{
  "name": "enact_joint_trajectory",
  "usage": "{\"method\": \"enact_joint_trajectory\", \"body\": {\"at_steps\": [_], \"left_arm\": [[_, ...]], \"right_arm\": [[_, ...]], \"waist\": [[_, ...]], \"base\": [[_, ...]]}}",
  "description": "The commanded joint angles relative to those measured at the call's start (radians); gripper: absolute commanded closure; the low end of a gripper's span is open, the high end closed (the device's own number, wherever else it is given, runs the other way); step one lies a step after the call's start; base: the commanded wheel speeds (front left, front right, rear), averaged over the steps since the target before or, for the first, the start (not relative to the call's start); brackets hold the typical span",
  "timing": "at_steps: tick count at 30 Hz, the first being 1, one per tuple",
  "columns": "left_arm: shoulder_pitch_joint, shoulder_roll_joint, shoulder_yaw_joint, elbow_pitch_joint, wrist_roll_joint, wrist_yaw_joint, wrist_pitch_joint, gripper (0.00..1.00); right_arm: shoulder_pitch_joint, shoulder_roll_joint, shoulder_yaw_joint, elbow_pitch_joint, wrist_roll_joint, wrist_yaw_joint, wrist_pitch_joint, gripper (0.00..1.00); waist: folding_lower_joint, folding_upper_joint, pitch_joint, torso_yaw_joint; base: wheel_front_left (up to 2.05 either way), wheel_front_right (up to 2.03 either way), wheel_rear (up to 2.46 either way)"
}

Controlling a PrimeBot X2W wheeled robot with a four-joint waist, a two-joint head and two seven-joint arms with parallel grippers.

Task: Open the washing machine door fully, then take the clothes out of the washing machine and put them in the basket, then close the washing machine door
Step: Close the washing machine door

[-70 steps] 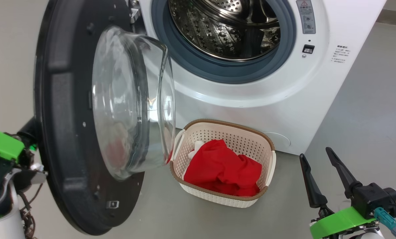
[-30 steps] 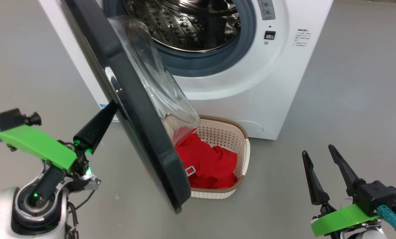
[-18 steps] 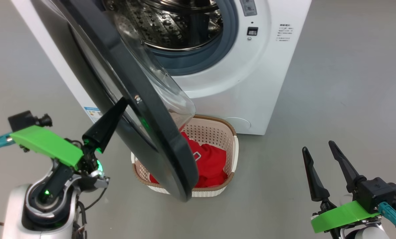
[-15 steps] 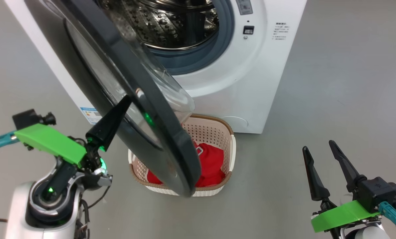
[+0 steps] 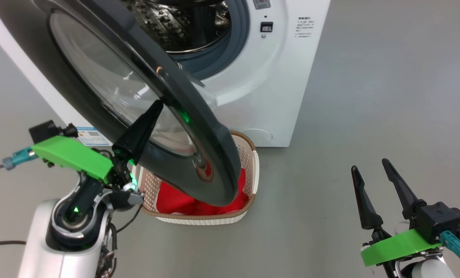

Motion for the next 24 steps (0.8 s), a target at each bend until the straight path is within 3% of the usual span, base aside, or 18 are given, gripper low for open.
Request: {"method": "enact_joint_trajectory", "body": {"at_steps": [1,24], "left_arm": [[-0.047,0.012,0.013,-0.022,-0.019,-0.02,-0.006,1.0],[-0.185,0.012,-0.075,0.103,-0.045,-0.061,-0.188,1.0]], "right_arm": [[-0.038,-0.008,0.026,-0.024,0.001,0.005,-0.007,0.0],[-0.063,-0.008,0.035,-0.024,0.003,0.005,-0.007,0.0]], "waist": [[0.0,-0.0001,0.008,-0.011],[0.0,-0.0001,0.065,-0.112]], "base": [[0.0,0.0,0.0],[0.0,0.0,0.0]]}}
